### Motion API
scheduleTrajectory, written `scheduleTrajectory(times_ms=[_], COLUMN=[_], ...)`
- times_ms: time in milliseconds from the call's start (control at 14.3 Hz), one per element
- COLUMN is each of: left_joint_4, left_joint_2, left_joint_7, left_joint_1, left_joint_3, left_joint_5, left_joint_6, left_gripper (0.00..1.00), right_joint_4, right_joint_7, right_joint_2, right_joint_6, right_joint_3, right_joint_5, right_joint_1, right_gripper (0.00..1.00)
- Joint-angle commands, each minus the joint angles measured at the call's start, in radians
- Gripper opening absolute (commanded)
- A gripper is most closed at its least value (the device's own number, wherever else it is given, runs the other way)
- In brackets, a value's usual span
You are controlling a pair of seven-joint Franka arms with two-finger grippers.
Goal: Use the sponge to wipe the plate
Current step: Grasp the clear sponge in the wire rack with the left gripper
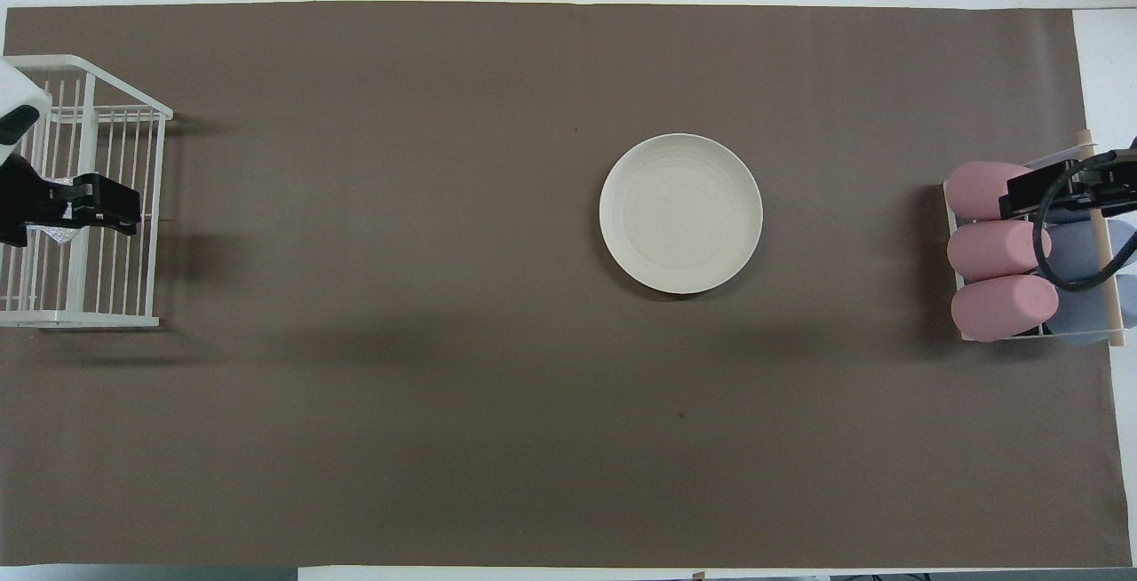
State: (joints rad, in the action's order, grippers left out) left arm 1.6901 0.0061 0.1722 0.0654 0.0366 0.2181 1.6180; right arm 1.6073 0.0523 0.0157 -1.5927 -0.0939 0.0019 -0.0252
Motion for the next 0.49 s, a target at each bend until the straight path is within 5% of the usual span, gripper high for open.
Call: scheduleTrajectory(times_ms=[0,140,419], left_joint_4=[0.008,0.007,0.014], left_joint_2=[0.083,0.162,0.241], left_joint_7=[0.041,0.094,0.131], left_joint_1=[0.051,0.099,0.1], left_joint_3=[-0.006,-0.004,-0.006], left_joint_5=[0.177,0.358,0.533], left_joint_6=[0.029,0.036,0.056], left_gripper=[1.0,1.0,1.0], right_joint_4=[0.032,0.032,0.032], right_joint_7=[-0.098,-0.193,-0.463], right_joint_2=[-0.023,-0.023,-0.023], right_joint_6=[-0.023,-0.019,-0.018], right_joint_3=[0.005,0.005,0.006], right_joint_5=[0.0,0.0,0.003], right_joint_1=[-0.002,-0.002,-0.004], right_gripper=[1.0,1.0,1.0])
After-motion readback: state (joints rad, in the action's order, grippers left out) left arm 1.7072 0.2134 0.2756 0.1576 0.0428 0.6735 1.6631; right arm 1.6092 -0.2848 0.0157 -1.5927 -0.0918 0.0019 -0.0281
